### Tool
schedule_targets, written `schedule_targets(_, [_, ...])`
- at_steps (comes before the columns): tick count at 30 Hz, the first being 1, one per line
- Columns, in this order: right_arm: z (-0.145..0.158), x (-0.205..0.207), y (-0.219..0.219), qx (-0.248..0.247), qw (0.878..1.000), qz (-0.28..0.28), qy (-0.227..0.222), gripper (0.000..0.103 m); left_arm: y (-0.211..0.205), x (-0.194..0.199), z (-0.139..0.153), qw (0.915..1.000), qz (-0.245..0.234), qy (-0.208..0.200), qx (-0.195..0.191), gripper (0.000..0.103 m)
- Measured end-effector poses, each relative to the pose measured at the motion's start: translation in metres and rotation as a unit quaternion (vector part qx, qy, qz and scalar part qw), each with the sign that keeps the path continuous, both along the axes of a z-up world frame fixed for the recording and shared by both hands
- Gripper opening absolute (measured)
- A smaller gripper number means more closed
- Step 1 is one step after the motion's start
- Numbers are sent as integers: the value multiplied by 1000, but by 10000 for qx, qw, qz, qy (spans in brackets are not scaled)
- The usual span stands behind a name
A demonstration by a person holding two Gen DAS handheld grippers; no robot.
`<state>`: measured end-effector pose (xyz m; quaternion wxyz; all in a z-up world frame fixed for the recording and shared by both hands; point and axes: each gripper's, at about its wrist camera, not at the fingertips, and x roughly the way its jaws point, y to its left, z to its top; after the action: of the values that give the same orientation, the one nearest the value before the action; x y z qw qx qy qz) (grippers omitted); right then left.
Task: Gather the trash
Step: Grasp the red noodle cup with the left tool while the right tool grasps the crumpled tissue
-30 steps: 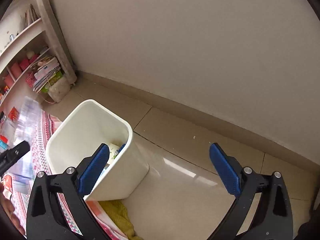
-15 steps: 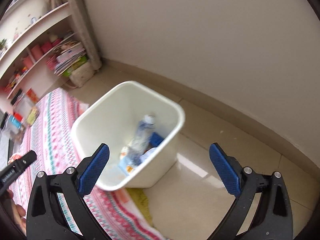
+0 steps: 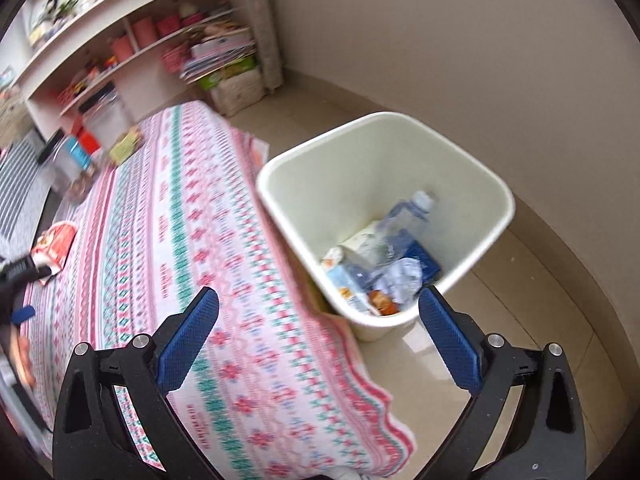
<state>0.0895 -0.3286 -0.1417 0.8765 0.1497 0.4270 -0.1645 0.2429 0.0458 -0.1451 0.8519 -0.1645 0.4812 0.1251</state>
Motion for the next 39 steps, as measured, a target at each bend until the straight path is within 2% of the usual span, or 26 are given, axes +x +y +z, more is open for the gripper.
schedule_targets(3, [-1, 5, 7, -97, 9999, 60, 55, 96, 33, 24, -4, 9978, 560, 15, -367, 86])
schedule_targets(6, [-3, 9, 8, -187, 9997, 60, 126, 96, 51, 45, -9, 9945, 824, 6, -645, 86])
schedule_targets(11, [-9, 17, 5, -170, 9995, 23, 257, 96, 66, 78, -23, 9898, 1097, 150, -892, 90])
schedule_targets(14, [-12, 21, 6, -186, 9993, 56, 326, 96, 71, 90, -29, 9879, 1014, 184, -1161, 91])
schedule_targets(17, [-16, 23, 6, -126, 9992, 57, 371, 96, 67, 91, -33, 9902, 752, 133, -1169, 86])
schedule_targets(19, [-19, 24, 8, -39, 9991, 70, 407, 96, 59, 84, -29, 9944, 395, -125, -977, 68])
schedule_targets(20, [-19, 24, 10, -14, 9991, 90, 409, 96, 52, 77, -25, 9962, 134, -212, -834, 63])
schedule_targets(21, [-20, 24, 12, -7, 9991, 110, 401, 96, 48, 72, -23, 9965, -71, -234, -803, 47])
schedule_targets(22, [-20, 24, 14, -6, 9991, 148, 396, 96, 44, 64, -23, 9965, -248, -182, -773, 24])
schedule_targets(23, [-20, 24, 18, -2, 9990, 195, 398, 96, 43, 56, -24, 9966, -347, -127, -734, 16])
schedule_targets(28, [-15, 19, 28, 28, 9989, 328, 335, 96, 55, 8, -37, 9973, -474, 2, -564, 14])
schedule_targets(30, [-13, 17, 31, -17, 9989, 374, 293, 96, 63, -3, -35, 9977, -500, -28, -455, 16])
schedule_targets(32, [-12, 16, 34, -20, 9988, 411, 270, 96, 73, -4, -30, 9977, -403, -73, -548, 47])
schedule_targets(33, [-13, 16, 35, 7, 9987, 425, 268, 96, 79, -1, -27, 9971, -268, -124, -696, 76])
schedule_targets(34, [-13, 15, 37, 41, 9986, 446, 273, 96, 86, 3, -23, 9961, -84, -210, -858, 90])
schedule_targets(37, [-15, 16, 41, 30, 9981, 521, 315, 96, 95, 20, -14, 9903, 281, -410, -1296, 93])
schedule_targets(39, [-16, 17, 39, -3, 9980, 530, 353, 96, 94, 37, -12, 9886, 453, -422, -1371, 94])
